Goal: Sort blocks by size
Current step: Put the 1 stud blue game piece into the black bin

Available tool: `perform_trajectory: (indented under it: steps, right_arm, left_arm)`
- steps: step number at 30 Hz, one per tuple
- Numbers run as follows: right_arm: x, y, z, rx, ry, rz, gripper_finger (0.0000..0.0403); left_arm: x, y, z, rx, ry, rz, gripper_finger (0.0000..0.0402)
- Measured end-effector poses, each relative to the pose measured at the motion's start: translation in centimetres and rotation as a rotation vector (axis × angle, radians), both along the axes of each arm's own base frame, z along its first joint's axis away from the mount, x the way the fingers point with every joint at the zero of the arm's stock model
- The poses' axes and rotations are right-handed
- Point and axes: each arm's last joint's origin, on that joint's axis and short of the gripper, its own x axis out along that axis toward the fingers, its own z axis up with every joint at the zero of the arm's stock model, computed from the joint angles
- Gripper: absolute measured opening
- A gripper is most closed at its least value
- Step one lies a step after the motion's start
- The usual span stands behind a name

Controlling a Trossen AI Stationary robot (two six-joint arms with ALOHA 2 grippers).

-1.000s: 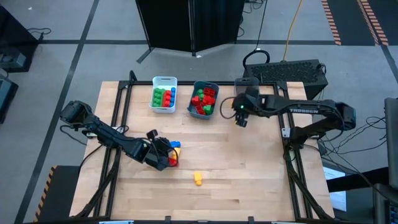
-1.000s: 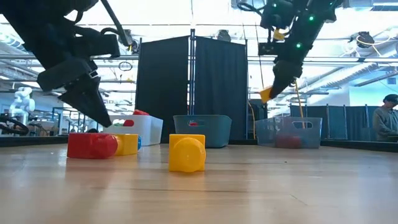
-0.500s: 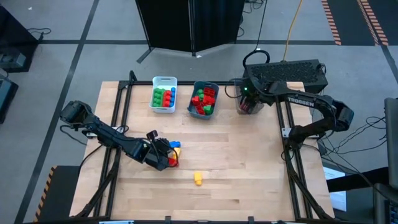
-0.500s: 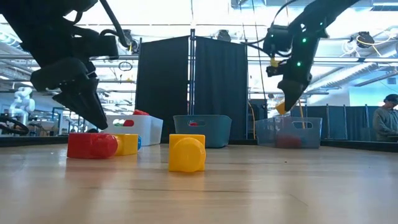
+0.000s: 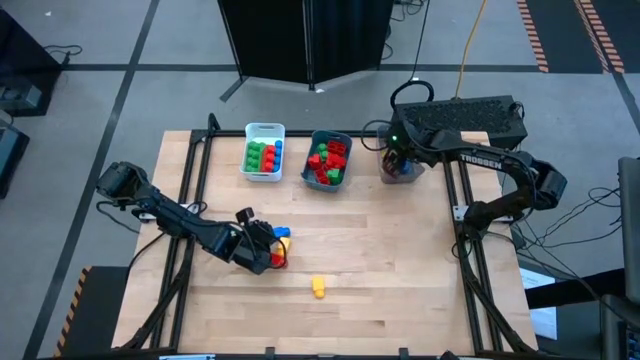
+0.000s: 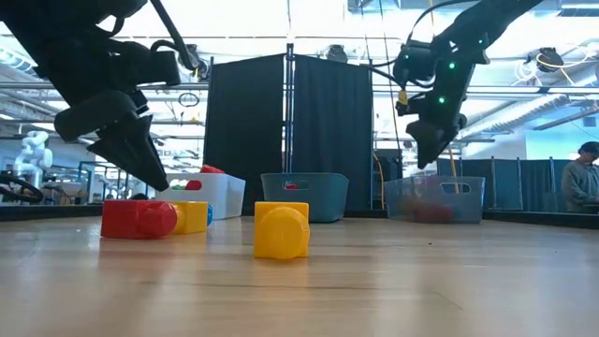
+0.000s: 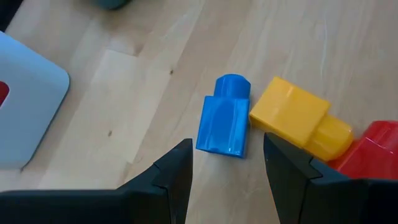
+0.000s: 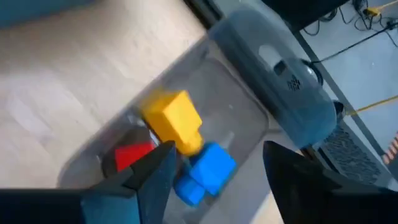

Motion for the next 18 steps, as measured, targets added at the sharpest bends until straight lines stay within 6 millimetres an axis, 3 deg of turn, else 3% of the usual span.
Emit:
perform_trajectory:
  steps: [5,11,18]
  right_arm:
    - [2.3,1.8,1.1,-0.022,-0.173,0.119,0.0229]
    - [5.6,6.0,2.9,-0.107,-0.380,0.311,0.0217]
    - [8.7,10.8,1.9,-0.067,-0.428,0.510,0.0215]
  left_arm:
    - [0.0,-0.1,0.0,-0.023,0.015,-0.012,0.0160]
    - [-0.2,0.0,-0.1,-0.021,0.039,-0.028,0.0160]
    - [-0.3,0.2,-0.9,0.025,0.037,-0.005,0.0160]
